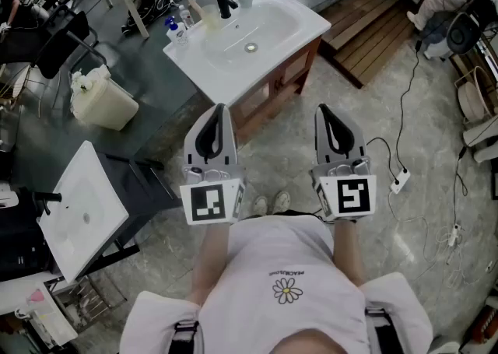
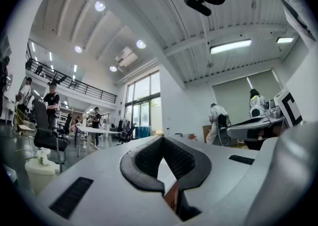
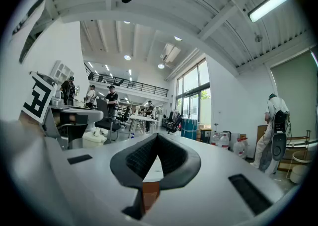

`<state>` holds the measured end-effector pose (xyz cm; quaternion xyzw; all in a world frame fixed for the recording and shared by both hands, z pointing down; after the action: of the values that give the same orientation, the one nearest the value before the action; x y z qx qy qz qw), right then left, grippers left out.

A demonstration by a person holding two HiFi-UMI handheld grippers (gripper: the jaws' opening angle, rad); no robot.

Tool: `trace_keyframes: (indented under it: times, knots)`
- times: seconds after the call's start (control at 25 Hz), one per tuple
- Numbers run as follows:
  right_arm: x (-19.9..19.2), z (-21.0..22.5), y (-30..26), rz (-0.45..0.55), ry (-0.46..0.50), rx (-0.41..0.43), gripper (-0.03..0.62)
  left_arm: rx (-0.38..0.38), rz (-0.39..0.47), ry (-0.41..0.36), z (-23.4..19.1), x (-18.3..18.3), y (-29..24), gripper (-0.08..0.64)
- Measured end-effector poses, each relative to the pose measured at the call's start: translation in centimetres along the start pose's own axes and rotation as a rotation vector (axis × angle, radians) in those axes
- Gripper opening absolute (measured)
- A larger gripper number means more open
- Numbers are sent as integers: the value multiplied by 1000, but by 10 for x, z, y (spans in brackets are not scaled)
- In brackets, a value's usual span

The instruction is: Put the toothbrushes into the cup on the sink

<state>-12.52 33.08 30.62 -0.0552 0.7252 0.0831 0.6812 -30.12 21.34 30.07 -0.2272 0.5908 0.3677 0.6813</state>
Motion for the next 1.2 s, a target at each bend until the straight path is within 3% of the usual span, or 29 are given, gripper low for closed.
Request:
trace_keyframes:
  times: [0.56, 1.2]
  knots:
    - [-7, 19, -1, -6, 19, -13, 11, 13, -26, -26, 6, -5, -17, 15]
    - [-24, 56, 7, -1, 6, 67, 12, 85, -4, -31, 23, -6, -40, 15]
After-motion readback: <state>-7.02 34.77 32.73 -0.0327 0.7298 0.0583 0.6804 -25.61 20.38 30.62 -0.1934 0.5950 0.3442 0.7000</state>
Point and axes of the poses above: the fingertips, and each gripper's own axes: y backward along the fingers, z to its right, x out of its top, the point moved 6 cm from there along y, backward along the fingers, and after that the axes turned 6 degrees about -y, right-handed, at the moved point
